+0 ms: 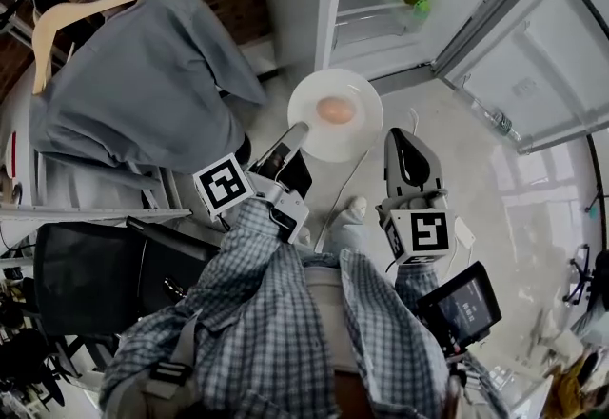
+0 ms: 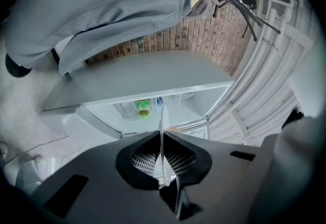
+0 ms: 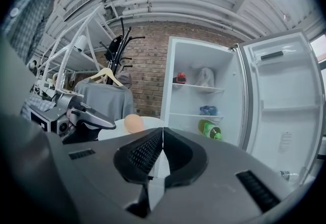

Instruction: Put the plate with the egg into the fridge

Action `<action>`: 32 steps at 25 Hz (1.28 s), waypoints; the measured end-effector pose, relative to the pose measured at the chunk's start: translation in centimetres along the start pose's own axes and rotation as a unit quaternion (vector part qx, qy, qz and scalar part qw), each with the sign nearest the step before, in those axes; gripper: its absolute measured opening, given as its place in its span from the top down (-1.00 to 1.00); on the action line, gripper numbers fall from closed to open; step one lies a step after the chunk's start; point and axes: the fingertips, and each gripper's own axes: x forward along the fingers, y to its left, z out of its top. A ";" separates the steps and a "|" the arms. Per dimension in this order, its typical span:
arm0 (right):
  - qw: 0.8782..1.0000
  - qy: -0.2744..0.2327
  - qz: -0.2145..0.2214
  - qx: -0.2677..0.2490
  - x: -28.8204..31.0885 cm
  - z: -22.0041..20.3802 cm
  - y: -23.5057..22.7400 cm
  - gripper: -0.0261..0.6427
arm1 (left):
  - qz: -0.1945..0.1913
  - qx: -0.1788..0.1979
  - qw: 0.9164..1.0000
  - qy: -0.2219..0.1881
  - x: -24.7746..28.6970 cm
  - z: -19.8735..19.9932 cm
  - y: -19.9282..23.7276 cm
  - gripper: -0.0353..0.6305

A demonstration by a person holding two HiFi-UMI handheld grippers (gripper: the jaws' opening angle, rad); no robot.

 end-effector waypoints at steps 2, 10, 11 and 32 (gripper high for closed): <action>1.000 0.001 0.002 0.002 0.4 -0.1 -1.4 0.90 | -0.002 -0.002 1.000 -0.002 1.4 -0.4 -0.1 0.84; 0.999 0.015 0.027 -0.007 2.9 -0.2 -7.9 0.90 | -0.011 -0.006 1.000 -0.026 8.0 -1.4 -0.7 0.84; 0.999 0.014 0.030 -0.009 3.2 -0.2 -8.8 0.90 | -0.011 -0.006 0.999 -0.029 8.9 -1.6 -0.7 0.84; 0.997 0.020 0.068 -0.001 7.2 -1.4 -20.0 0.89 | 0.002 0.004 0.998 -0.068 19.4 -3.4 -0.9 0.84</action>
